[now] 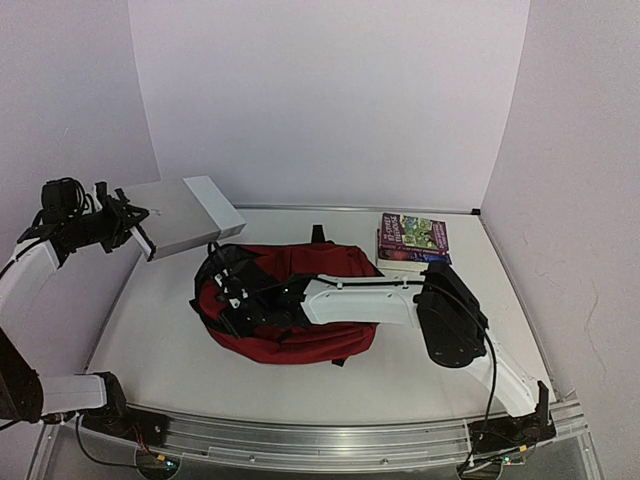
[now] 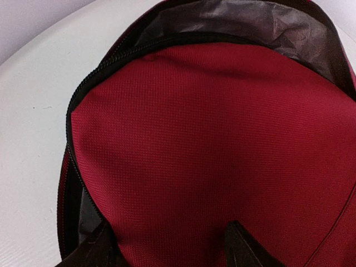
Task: Pack the student bag
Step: Place the book in the student bag.
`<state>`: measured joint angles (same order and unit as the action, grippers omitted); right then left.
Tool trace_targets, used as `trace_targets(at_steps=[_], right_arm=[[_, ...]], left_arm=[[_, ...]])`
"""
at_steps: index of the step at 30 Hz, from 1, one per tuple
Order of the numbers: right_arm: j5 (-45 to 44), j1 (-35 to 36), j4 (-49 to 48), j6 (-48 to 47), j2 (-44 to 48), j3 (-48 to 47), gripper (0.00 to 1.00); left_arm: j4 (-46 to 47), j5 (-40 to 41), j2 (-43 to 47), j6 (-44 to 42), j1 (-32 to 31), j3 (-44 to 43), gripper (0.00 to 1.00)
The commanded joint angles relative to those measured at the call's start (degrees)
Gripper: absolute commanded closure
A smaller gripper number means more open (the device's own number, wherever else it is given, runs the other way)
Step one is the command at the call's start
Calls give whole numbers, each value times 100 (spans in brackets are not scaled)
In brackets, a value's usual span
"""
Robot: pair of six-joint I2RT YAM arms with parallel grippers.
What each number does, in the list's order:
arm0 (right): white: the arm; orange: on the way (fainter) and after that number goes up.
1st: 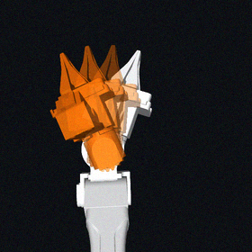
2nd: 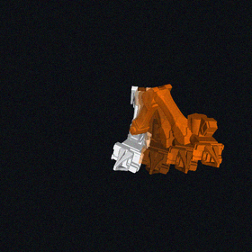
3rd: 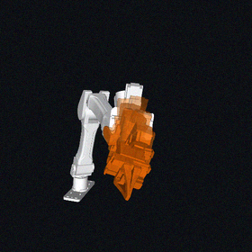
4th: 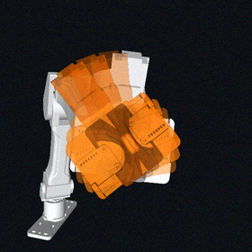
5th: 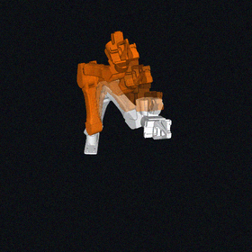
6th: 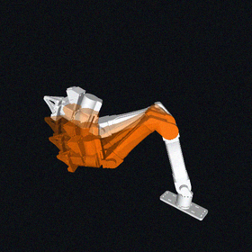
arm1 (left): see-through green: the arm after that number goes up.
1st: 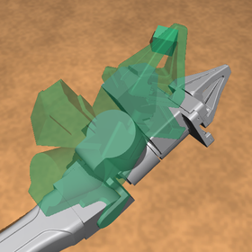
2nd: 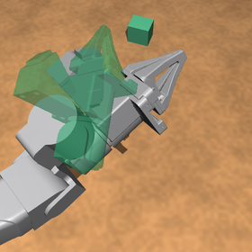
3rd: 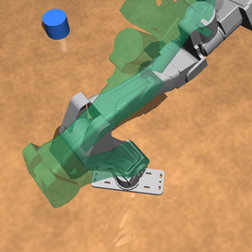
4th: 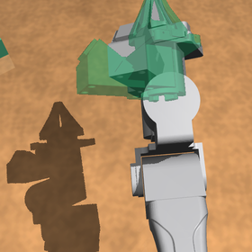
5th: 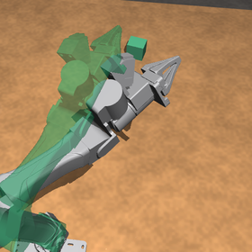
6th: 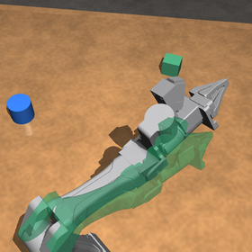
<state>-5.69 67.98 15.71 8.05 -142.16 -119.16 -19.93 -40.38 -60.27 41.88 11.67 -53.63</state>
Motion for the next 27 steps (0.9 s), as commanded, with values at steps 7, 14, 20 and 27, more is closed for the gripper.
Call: trace_targets(at_steps=[7,14,20,27], right_arm=[[-803,5,32,59,253,-315,100],[-1283,-444,-14,1212,1354,732,100],[-853,-811,-1111,1861,2477,2211,100],[-785,-851,-1838,2097,3202,2863,100]], left_arm=[[-576,48,386,-498,-4,-647,83],[-746,-837,590,-715,-4,-993,82],[-676,-1644,962,-808,-4,-694,80],[-707,-1621,1037,-517,-8,136,81]])
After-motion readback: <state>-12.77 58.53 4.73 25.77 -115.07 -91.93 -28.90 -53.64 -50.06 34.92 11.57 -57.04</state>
